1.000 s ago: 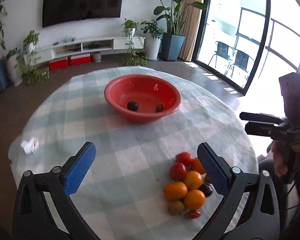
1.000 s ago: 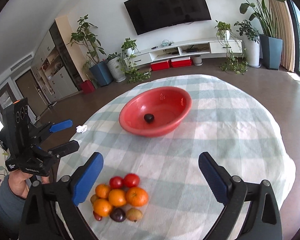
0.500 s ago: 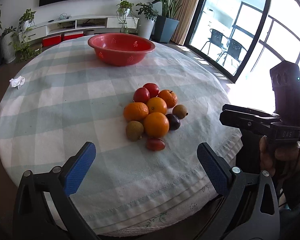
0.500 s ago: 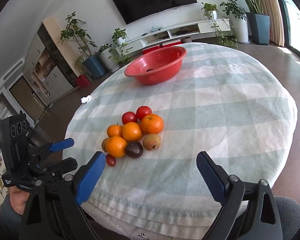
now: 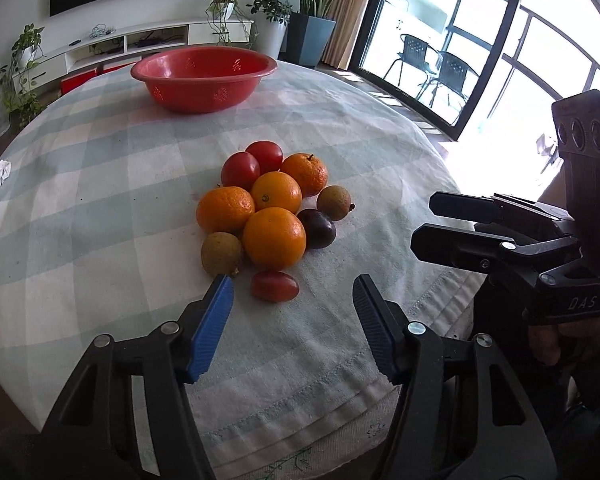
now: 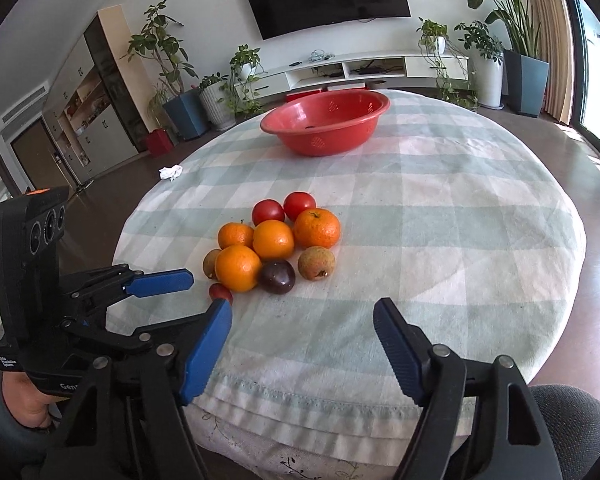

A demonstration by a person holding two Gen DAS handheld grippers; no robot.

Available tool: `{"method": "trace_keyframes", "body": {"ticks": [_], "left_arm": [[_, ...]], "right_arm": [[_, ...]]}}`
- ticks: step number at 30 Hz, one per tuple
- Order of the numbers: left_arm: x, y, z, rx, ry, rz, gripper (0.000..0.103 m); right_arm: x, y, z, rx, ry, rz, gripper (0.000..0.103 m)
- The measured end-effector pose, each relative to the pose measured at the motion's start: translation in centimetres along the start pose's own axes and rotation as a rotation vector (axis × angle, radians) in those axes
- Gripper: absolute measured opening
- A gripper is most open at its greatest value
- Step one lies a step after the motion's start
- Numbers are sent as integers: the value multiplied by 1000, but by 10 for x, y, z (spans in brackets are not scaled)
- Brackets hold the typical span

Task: Organize fruits
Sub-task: 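Grasp a red oval plum with the left tool while the right tool grasps a small brown pear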

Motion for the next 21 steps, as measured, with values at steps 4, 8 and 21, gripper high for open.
{"method": "trace_keyframes", "body": {"ticks": [4,8,21], "left_arm": [[2,8,0,2,22,20,50],[2,14,-1,8,38,33,45],[0,23,4,47,65,56,31]], "right_arm": [[0,1,-2,-7,4,1,72],[-1,2,-3,-12,7,8,68],[1,15,-3,-25,-13,43,65]]}}
Point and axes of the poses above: each gripper's, at about its wrist camera, not at the fingertips, and y roughly the way its jaws point, z to its left, x to its top, the point moved 5 cm from there along y, roughly the way its jaws point, and after that the axes turned 1 degree about z, right-handed, at the moved point
